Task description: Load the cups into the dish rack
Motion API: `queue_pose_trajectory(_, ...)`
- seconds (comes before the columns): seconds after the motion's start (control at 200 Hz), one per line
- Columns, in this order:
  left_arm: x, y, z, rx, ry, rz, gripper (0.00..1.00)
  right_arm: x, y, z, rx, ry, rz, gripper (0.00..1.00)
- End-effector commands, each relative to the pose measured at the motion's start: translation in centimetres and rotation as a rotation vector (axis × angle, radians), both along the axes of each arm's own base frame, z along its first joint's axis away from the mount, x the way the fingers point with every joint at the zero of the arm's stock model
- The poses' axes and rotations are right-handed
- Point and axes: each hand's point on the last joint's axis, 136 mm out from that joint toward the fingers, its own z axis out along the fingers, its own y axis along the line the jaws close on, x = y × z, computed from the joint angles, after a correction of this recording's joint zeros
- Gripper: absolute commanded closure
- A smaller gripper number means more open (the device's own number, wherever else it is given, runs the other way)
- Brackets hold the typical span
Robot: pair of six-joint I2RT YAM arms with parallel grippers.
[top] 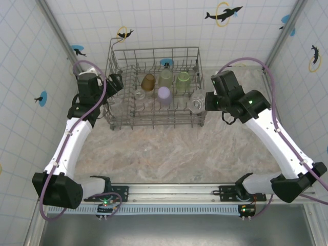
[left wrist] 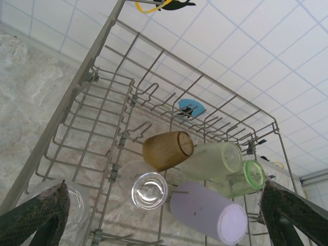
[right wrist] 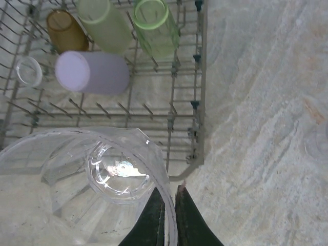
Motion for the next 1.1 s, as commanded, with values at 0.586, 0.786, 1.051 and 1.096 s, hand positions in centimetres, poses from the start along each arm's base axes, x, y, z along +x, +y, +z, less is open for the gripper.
queue_pose_trajectory(0.586,2.9,-3.7,2.3,-0.034,-0.007,-0.178,0.02,8.8,11.5,2.7,0.358,-0.131,0.263,1.0)
queue_pose_trajectory(0.786,3.6,-4.7,2.2,-0.108,0.001,-0.204,0.02,10.8,12.9,1.9,0.542,-0.11,0.31,1.0)
queue_pose_trajectory(1.051,4.2,-6.4,3.3,-0.239,-0.026,-0.264,0.02,11.8,15.0,2.0,0.774,-0.155,0.386,1.0)
queue_pose_trajectory(1.096,4.3,-6.8,3.5,-0.279,-0.025,-0.276,0.02,11.9,15.3,2.2,0.813,-0.168,0.393,1.0)
